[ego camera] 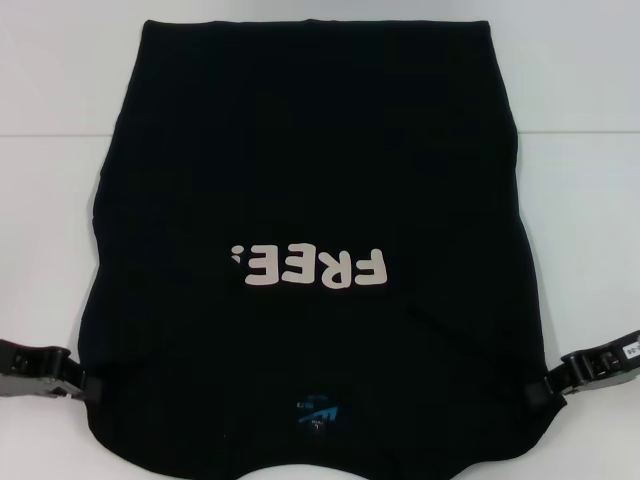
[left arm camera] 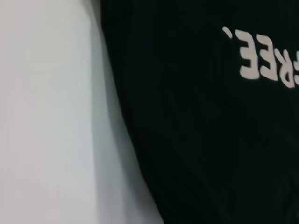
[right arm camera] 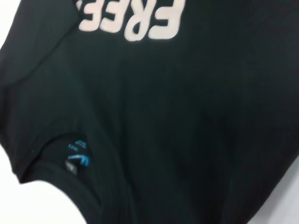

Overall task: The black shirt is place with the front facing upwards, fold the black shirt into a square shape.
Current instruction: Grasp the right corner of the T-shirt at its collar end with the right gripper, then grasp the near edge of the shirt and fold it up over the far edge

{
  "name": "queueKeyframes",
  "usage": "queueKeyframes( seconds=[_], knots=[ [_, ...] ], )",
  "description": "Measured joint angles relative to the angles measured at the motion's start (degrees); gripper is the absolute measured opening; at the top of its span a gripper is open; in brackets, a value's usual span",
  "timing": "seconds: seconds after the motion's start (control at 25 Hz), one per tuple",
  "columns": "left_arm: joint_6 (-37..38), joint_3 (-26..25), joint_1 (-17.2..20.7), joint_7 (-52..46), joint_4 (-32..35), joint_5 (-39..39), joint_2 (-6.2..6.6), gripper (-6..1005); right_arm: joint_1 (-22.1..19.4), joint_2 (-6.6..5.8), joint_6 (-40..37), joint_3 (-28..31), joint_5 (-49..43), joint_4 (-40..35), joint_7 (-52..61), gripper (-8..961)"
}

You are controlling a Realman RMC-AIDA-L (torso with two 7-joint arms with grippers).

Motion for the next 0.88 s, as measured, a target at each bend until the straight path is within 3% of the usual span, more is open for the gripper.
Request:
queueKeyframes(
  seconds=[0.16, 0.28, 0.4, 0.56, 0.72, 0.88],
  knots=[
    [3.18, 0.00, -0.84, 0.88, -2.06, 0.04, 1.36, 34, 0.46, -1.23, -3.97, -0.02, 0.08, 0.00, -1.87, 51],
    [8.36, 0.00, -1.80, 2.82, -5.56, 0.32, 3.48, 34, 0.74, -2.15, -8.62, -0.26, 0.01, 0.01, -5.69, 51],
    [11.27, 0.30, -1.98, 3.83, -6.46, 0.43, 3.98, 34, 0.57, -3.10, -14.97, -1.36, -0.06, 0.36, -11.49, 50],
    [18.92, 4.29, -2.07, 6.65, -6.59, 1.40, 3.37, 34, 0.16, -3.01, -18.13, -4.22, -0.56, 0.68, -14.84, 50],
    [20.89, 9.61, -1.88, 6.52, -6.60, 1.90, 2.43, 34, -0.31, -1.56, -18.24, -7.53, -2.74, 1.00, -16.57, 50],
    [19.85, 8.15, -2.71, 6.86, -6.74, 0.95, 2.25, 34, -0.26, -0.88, -15.81, -5.97, -3.33, 2.06, -16.71, 51]
  ],
)
